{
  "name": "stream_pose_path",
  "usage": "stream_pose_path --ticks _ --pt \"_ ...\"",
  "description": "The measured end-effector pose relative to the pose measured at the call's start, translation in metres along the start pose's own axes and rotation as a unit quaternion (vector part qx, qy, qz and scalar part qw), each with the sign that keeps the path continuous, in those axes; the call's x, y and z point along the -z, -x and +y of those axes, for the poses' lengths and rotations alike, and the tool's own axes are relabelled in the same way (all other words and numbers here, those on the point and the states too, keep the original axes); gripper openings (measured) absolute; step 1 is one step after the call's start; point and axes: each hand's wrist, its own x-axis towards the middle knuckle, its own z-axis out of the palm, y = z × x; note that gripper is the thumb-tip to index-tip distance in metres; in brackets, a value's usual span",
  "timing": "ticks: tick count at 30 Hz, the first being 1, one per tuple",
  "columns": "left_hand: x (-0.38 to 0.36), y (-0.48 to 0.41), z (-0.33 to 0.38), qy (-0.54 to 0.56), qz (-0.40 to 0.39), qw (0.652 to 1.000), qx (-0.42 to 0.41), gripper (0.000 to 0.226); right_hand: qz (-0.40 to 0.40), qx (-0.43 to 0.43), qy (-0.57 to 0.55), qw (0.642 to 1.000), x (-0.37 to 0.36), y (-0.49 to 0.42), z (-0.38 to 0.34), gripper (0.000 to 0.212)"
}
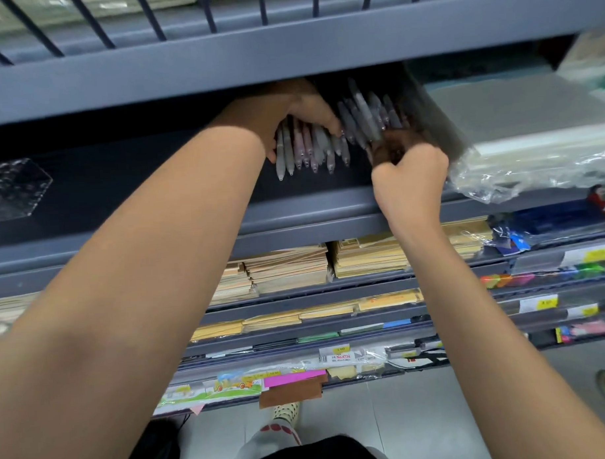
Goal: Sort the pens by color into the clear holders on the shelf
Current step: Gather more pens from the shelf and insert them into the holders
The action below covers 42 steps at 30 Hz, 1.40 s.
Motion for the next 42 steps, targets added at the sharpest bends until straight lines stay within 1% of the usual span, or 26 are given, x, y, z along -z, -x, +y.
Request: stream_pose_path --ticks 2,4,5,7,8,10,11,12,14,15,16,17,19,21,22,24,27,28,31,33,35,37,39,40,41,42 --pt "0.002 0.002 0.006 -0.014 -0.003 1.000 0.015 0.038 -0.003 -0.011 0.009 1.000 0.002 0.001 -0.001 0.014" --pt "0.002 0.006 0.014 -0.038 -0.007 0.999 0.014 0.034 -0.004 -0.014 0.012 1.000 0.002 0.001 -0.001 0.014" --pt "0.002 0.008 0.019 -0.053 -0.015 0.998 0.008 0.035 -0.003 -0.016 0.012 1.000 0.002 0.001 -0.001 0.014" --pt "-0.001 0.011 0.029 -0.085 -0.047 0.995 0.013 0.053 0.000 -0.024 0.016 1.000 0.002 0.002 -0.001 0.013" --pt "-0.004 0.011 0.034 -0.107 -0.075 0.991 0.020 0.058 0.002 -0.028 0.017 0.999 0.001 0.002 -0.001 0.015" --pt "-0.008 0.008 0.038 -0.145 -0.117 0.982 0.025 0.056 0.004 -0.033 0.022 0.999 0.000 0.002 -0.002 0.015" --pt "-0.009 0.005 0.037 -0.149 -0.119 0.981 0.020 0.053 0.007 -0.032 0.024 0.999 -0.001 0.002 -0.002 0.014" --pt "-0.008 0.002 0.034 -0.146 -0.099 0.984 0.011 0.046 0.011 -0.028 0.025 0.999 -0.002 0.002 -0.002 0.013" --pt "-0.004 -0.006 0.025 -0.147 -0.031 0.989 -0.008 0.025 0.020 -0.021 0.025 0.999 -0.003 0.001 -0.001 0.011" --pt "-0.002 -0.006 0.021 -0.154 -0.036 0.987 0.003 0.024 0.027 -0.015 0.026 0.999 -0.004 0.002 -0.001 0.014" --pt "-0.001 -0.005 0.018 -0.164 -0.062 0.984 0.019 0.028 0.033 -0.008 0.028 0.999 -0.005 0.001 -0.001 0.017" --pt "0.000 -0.005 0.014 -0.170 -0.067 0.983 0.033 0.030 0.039 -0.003 0.030 0.999 -0.005 0.002 -0.001 0.018" --pt "-0.002 -0.008 0.008 -0.184 -0.002 0.982 0.032 0.031 0.043 0.006 0.034 0.998 -0.005 0.002 -0.001 0.019" --pt "-0.003 -0.010 0.001 -0.202 0.042 0.978 0.019 0.055 0.043 0.017 0.037 0.998 -0.004 0.002 -0.002 0.025" --pt "-0.003 -0.014 -0.002 -0.199 0.058 0.978 0.015 0.061 0.044 0.021 0.037 0.998 -0.004 0.003 -0.002 0.029" --pt "-0.002 -0.020 -0.008 -0.175 0.079 0.981 0.008 0.062 0.046 0.022 0.038 0.998 -0.003 0.003 -0.003 0.031" --pt "-0.008 -0.017 -0.015 -0.096 0.113 0.989 -0.026 0.067 0.044 0.020 0.040 0.998 -0.003 0.003 -0.003 0.031" --pt "-0.009 -0.013 -0.018 -0.084 0.124 0.988 -0.039 0.067 0.045 0.022 0.040 0.998 -0.003 0.003 -0.003 0.032" --pt "-0.011 0.000 -0.029 -0.045 0.140 0.988 -0.045 0.052 0.042 0.018 0.037 0.998 -0.004 0.002 -0.001 0.033" --pt "-0.010 0.006 -0.037 -0.011 0.150 0.987 -0.058 0.057 0.037 0.007 0.032 0.999 -0.004 0.002 -0.001 0.029" --pt "-0.010 0.010 -0.044 0.011 0.140 0.989 -0.057 0.064 0.035 0.001 0.025 0.999 -0.004 0.002 -0.001 0.028" --pt "-0.011 0.019 -0.049 0.034 0.130 0.990 -0.033 0.060 0.029 0.001 0.002 1.000 -0.003 0.002 -0.003 0.029" --pt "-0.009 0.024 -0.053 0.064 0.104 0.993 0.005 0.047 0.023 0.005 -0.041 0.999 0.000 0.002 -0.006 0.028" --pt "-0.008 0.024 -0.057 0.091 0.074 0.993 0.020 0.040 0.026 0.011 -0.053 0.998 0.003 0.002 -0.007 0.027" --pt "-0.008 0.026 -0.060 0.126 0.045 0.991 0.024 0.035 0.031 0.015 -0.059 0.998 0.006 0.003 -0.008 0.026" --pt "-0.008 0.030 -0.064 0.176 0.033 0.984 0.019 0.028 0.035 0.013 -0.068 0.997 0.010 0.005 -0.009 0.026"
